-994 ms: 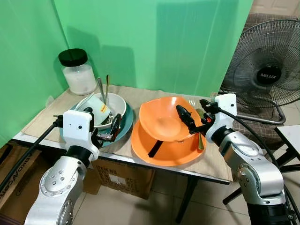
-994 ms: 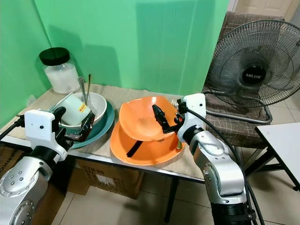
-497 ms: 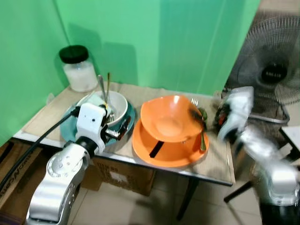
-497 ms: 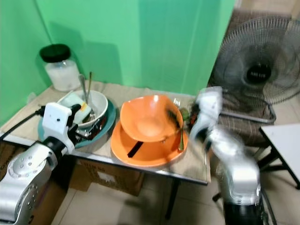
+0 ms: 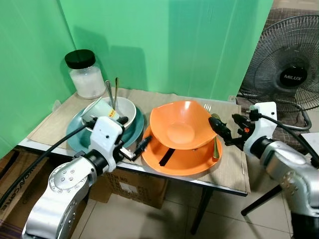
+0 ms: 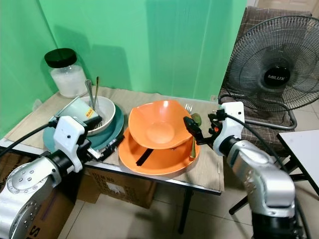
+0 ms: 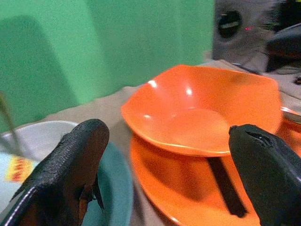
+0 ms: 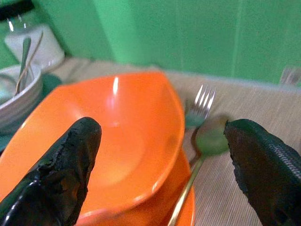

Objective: Setting the table

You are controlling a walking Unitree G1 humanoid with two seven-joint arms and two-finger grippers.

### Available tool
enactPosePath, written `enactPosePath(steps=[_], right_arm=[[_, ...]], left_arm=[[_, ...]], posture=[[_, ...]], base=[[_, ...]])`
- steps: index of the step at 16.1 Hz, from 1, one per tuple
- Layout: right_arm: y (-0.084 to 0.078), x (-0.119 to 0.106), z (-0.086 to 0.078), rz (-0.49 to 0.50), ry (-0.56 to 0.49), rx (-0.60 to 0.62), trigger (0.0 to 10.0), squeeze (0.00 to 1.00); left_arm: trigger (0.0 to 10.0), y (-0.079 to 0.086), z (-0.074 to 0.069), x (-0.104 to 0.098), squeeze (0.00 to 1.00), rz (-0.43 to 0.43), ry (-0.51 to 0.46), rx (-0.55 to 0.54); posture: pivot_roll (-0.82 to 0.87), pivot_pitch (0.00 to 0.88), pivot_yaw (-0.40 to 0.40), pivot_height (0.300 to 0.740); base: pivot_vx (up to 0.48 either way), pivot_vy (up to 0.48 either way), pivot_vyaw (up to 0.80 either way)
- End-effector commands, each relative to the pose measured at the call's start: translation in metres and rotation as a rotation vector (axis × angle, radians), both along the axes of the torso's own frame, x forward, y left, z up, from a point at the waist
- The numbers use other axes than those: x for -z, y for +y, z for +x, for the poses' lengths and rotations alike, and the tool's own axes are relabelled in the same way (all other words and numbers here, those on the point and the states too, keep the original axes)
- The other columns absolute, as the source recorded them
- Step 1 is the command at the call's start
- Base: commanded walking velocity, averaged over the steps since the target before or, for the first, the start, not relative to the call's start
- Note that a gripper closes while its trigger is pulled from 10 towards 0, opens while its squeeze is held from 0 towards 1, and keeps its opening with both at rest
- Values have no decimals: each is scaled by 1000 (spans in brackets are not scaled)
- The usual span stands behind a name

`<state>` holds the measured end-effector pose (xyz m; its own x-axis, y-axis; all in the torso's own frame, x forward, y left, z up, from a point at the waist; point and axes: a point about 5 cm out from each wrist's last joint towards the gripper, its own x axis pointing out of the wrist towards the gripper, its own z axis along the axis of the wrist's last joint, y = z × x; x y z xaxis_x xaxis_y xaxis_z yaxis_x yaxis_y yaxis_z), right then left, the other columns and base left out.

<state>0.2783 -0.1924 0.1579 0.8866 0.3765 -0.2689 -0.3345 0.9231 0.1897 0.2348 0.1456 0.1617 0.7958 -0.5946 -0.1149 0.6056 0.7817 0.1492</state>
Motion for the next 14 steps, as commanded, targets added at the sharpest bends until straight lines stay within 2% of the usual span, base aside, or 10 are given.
enactPosePath(steps=[1, 2, 3, 4, 6, 8, 10, 13, 14], right_arm=[[0, 2, 1, 10, 42, -14, 10000, 1000], [2, 5, 9, 36, 110, 2, 10000, 349], [2, 5, 12, 43, 121, 9, 10000, 349], [4, 6, 17, 69, 148, 18, 10000, 0], [8, 10, 22, 61, 213, 13, 10000, 0], [12, 12, 25, 104, 268, 11, 10000, 0], [13, 18, 29, 110, 343, 50, 10000, 0], [17, 17, 35, 230, 394, 65, 10000, 0], [20, 15, 37, 285, 402, 62, 6392, 0]], left_arm=[[10000, -2, -3, -3, 0, 2, -12, 45], [10000, -5, -7, 0, 0, 16, 6, 107], [10000, -5, -8, 1, 0, 19, 11, 119], [10000, -7, -10, 3, 0, 21, 17, 133], [10000, -9, -11, 5, 0, 29, 16, 144], [10000, -9, -10, 5, 0, 27, 14, 146], [10000, -8, -10, 5, 0, 33, 10, 146], [10000, -8, -11, 5, 0, 35, 7, 143], [10000, -8, -12, 6, 0, 34, 7, 143]], posture=[[-140, 0, 63, 740], [-143, 0, 54, 740], [-144, 0, 53, 740], [-144, 0, 49, 740], [-139, 0, 40, 740], [-134, 0, 33, 740], [-129, 0, 27, 740], [-124, 0, 22, 740], [-127, 0, 22, 740]], base=[[0, 0, 0], [0, 0, 0], [0, 0, 0], [0, 0, 0], [0, 0, 0], [0, 0, 0], [0, 0, 0], [0, 0, 0], [0, 0, 0]])
